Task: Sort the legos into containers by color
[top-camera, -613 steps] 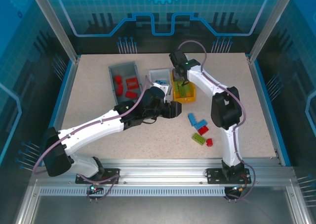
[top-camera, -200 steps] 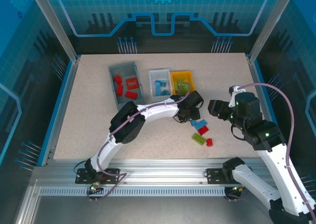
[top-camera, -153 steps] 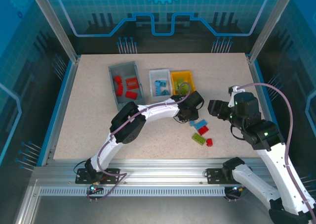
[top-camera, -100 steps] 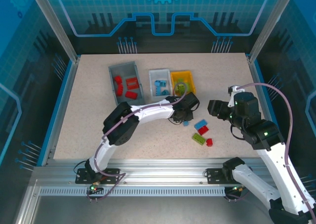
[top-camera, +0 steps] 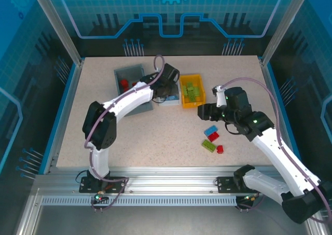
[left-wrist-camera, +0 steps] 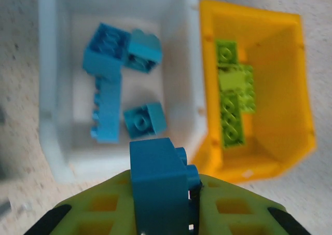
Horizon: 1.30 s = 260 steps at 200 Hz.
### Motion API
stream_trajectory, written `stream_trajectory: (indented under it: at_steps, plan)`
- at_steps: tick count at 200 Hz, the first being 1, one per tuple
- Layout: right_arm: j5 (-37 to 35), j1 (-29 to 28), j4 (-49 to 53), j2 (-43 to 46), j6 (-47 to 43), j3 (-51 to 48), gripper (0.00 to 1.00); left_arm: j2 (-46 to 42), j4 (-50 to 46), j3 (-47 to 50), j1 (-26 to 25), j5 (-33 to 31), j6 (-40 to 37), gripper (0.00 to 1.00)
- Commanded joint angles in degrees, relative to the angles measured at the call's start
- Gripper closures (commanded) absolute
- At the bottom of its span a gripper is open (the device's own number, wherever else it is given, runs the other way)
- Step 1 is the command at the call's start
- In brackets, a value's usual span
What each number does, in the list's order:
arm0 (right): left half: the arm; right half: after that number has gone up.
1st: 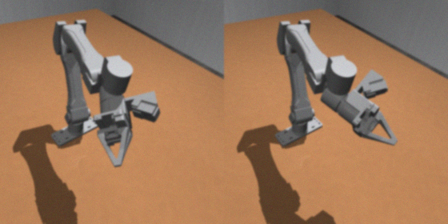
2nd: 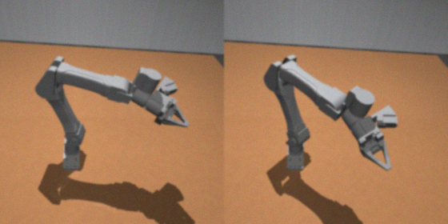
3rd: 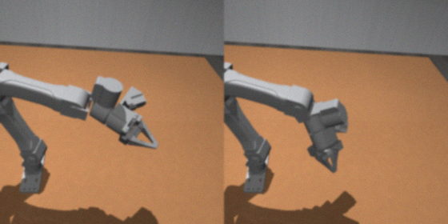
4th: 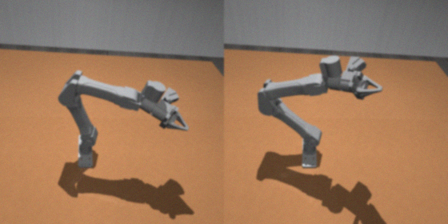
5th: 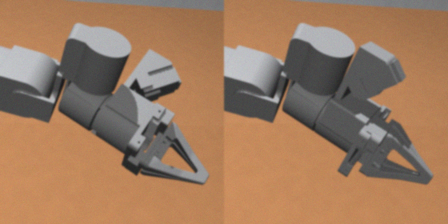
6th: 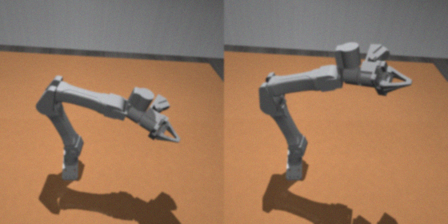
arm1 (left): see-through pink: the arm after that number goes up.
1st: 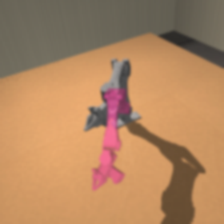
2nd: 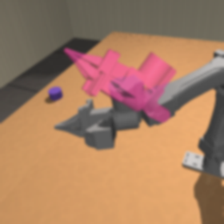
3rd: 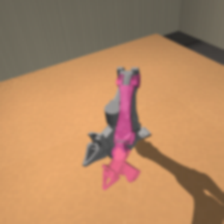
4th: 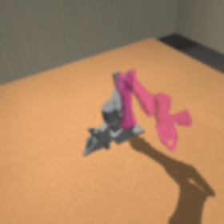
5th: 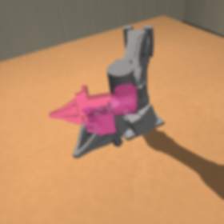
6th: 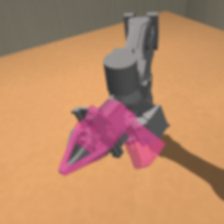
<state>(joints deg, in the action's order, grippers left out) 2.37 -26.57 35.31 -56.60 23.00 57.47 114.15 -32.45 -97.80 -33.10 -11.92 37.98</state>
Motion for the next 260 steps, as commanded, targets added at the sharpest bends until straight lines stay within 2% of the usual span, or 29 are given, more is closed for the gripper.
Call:
stream_trajectory:
  at_steps: [1,28,55,62,96,116,136,179,225,260]
  plan:
    - [0.7,-1.6,-3.4,-1.0,-1.1,2.0,0.3,5.5,0.5,-5.3,2.3,5.7,-6.6,0.87]
    - [0.0,-2.2,-3.9,-1.7,-0.6,1.5,0.3,11.2,-1.1,-11.3,4.2,7.0,-8.7,0.8]
    - [-1.0,-2.5,-3.6,-1.5,0.3,0.5,0.29,13.5,-2.9,-14.8,4.6,7.8,-9.2,0.6]
    - [-1.4,-2.6,-3.4,-1.3,0.6,0.2,0.3,13.5,-3.5,-15.3,4.6,8.0,-9.1,0.57]
    - [-4.8,-2.6,-1.3,-0.3,2.7,-0.4,0.29,7.4,-3.1,-12.3,3.9,7.0,-8.7,0.48]
    - [-9.7,-2.5,2.2,-0.3,5.4,0.3,0.29,2.1,-2.4,-9.6,2.6,6.3,-8.3,0.45]
    - [-15.0,-2.4,7.4,-0.9,8.9,1.7,0.31,-3.5,-0.8,-5.5,-0.1,5.7,-10.0,0.43]
    - [-20.8,-1.8,18.3,-1.0,18.6,1.7,0.35,-15.9,6.2,9.2,-7.9,7.3,-12.3,0.42]
    - [-20.6,-1.5,27.6,-1.7,30.7,-5.4,0.37,-27.4,16.6,26.2,-16.8,9.3,-9.3,0.42]
    - [-17.8,-1.6,26.8,-0.2,34.5,-12.6,0.38,-31.7,21.9,34.6,-21.5,10.5,-6.8,0.43]
